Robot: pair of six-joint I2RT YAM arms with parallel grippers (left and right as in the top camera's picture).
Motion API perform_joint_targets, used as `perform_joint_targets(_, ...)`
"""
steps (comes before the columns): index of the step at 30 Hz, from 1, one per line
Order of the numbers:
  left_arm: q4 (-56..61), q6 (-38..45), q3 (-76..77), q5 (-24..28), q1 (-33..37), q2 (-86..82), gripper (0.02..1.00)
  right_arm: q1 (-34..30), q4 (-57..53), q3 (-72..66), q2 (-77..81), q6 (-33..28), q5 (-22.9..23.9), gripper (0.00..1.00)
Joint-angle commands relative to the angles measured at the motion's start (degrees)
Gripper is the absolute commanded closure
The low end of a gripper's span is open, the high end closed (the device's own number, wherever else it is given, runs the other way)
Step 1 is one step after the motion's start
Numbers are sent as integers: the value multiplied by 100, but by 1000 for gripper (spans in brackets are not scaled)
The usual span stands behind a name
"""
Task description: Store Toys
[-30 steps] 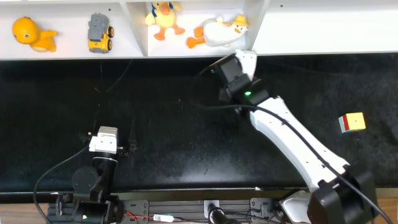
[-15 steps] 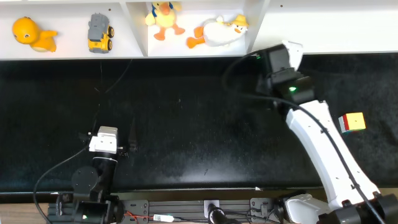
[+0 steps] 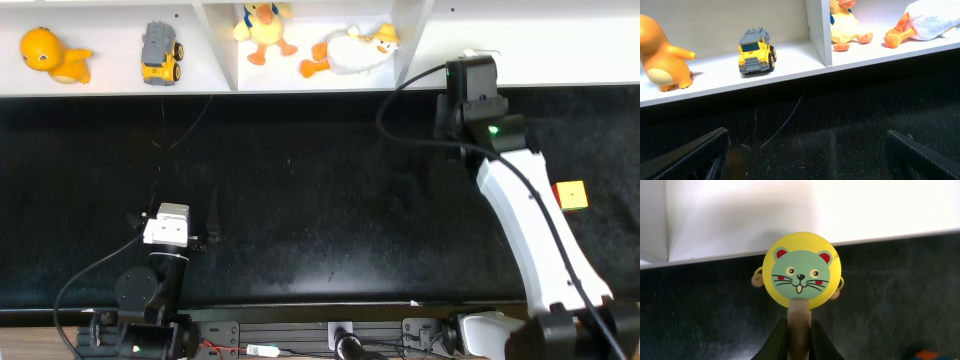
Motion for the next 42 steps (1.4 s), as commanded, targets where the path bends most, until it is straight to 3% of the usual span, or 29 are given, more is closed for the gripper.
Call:
perform_joint_targets(1,-2,-107,-31,31,33,-63,23,-31,37,675,492,-525,-188,958)
perform_joint_targets(13,-2,-107,-31,31,33,-63,25,-87,-133,1980,1631,-651,-256,956)
perform_joint_targets(19,-2,-107,-31,31,33,-63,25,-286,-90,2011,1794,-852,-691,941)
perform_joint_targets(42,-2,-107,-31,31,33,-63,25,-527,605,2011,2061,-1078,-1255,932)
